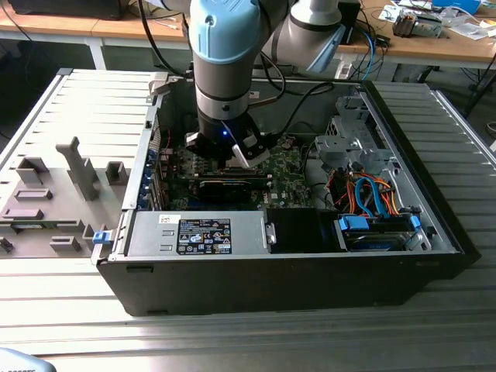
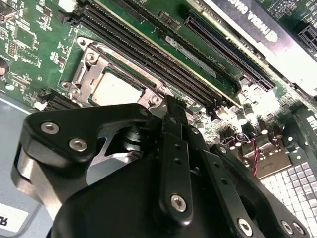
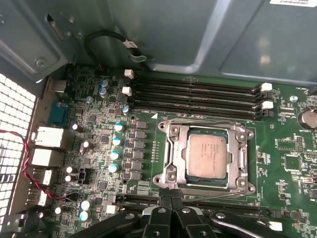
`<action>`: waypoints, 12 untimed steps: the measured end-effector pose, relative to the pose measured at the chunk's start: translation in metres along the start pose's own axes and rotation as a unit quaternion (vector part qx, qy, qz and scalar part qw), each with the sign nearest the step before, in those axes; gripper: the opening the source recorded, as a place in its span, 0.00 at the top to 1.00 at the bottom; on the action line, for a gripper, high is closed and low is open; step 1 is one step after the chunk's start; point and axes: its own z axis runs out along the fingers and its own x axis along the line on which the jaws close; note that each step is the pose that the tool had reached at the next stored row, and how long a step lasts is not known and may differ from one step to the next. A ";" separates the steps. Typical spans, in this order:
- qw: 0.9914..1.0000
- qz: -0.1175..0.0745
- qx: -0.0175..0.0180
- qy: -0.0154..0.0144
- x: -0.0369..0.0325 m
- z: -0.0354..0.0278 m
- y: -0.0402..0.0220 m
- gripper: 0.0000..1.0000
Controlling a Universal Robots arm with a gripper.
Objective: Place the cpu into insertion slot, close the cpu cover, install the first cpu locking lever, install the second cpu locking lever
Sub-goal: 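Install the second cpu locking lever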
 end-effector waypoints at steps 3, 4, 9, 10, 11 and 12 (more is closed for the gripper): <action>1.000 0.000 0.000 0.000 0.0008 0.0019 -0.0005 0.89; 1.000 0.000 0.000 0.000 0.0009 0.0023 -0.0005 0.89; 1.000 -0.001 0.000 0.000 0.0029 0.0073 -0.0015 0.89; 1.000 -0.003 0.000 0.001 0.0033 0.0080 -0.0016 0.89; 1.000 -0.005 0.000 0.001 0.0036 0.0088 -0.0013 0.89; 1.000 -0.006 0.000 0.002 0.0038 0.0094 -0.0008 0.89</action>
